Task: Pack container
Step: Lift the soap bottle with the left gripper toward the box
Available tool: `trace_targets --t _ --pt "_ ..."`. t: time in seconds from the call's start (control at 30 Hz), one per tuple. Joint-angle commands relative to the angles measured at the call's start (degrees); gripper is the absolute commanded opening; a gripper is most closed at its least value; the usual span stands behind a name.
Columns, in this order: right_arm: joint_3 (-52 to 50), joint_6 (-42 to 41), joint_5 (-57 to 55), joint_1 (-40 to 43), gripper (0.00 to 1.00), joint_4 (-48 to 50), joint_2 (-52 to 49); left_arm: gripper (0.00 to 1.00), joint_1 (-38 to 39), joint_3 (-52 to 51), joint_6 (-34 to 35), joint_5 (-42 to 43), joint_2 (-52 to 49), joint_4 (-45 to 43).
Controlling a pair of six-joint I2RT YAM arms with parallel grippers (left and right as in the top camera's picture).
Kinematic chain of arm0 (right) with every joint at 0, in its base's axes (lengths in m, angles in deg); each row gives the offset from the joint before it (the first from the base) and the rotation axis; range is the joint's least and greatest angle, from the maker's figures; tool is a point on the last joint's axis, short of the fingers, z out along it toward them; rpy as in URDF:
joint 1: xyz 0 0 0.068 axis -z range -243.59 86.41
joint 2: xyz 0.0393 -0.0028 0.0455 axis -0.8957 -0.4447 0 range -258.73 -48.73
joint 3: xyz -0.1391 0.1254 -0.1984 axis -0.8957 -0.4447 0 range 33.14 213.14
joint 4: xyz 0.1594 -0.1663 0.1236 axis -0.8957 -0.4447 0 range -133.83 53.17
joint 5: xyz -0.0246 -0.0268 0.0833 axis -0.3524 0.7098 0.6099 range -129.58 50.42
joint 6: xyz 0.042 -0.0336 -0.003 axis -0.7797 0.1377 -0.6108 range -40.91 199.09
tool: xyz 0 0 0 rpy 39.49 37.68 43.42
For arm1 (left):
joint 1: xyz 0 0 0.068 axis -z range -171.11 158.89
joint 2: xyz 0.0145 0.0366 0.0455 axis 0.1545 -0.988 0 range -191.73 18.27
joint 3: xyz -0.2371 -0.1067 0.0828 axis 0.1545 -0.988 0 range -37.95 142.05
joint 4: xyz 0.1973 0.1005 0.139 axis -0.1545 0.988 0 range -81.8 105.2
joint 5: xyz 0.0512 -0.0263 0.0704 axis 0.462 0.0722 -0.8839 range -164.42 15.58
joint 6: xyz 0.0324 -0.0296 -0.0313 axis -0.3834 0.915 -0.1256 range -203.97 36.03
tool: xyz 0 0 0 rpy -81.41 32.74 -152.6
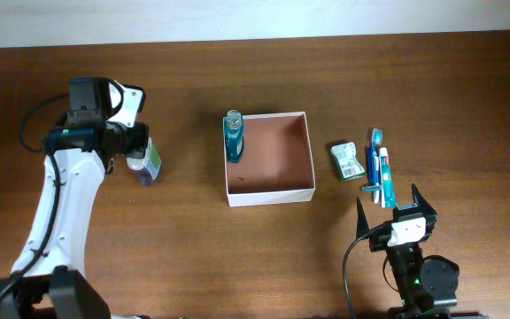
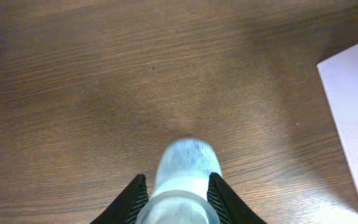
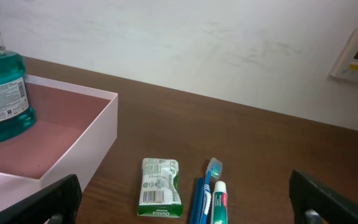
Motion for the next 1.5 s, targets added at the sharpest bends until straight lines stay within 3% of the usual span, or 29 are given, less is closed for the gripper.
trace_targets --t 0.0,0.27,0.63,1.07,1.47 --pt "-0.4 -0.2 -0.5 0.4 0.98 -0.2 0.5 0.28 -0.2 0.6 2.0 0.4 3.6 -0.3" --pt "-0.4 -0.2 -0.5 0.4 0.98 -0.2 0.5 0.27 -0.1 0.6 5.4 4.2 5.6 0.0" --pt "-0.4 -0.2 -0.5 0.4 0.98 -0.2 0.5 0.27 3.1 0.6 8.2 6.8 15.8 0.1" --pt "-0.4 -0.2 -0.5 0.4 0.98 -0.2 0.5 0.27 16.4 0.6 13.1 6.7 21.5 0.2" --pt "-0.4 -0.2 -0.5 0.4 0.98 -0.2 0.5 0.26 26.0 0.5 23.6 3.2 20.9 -0.5"
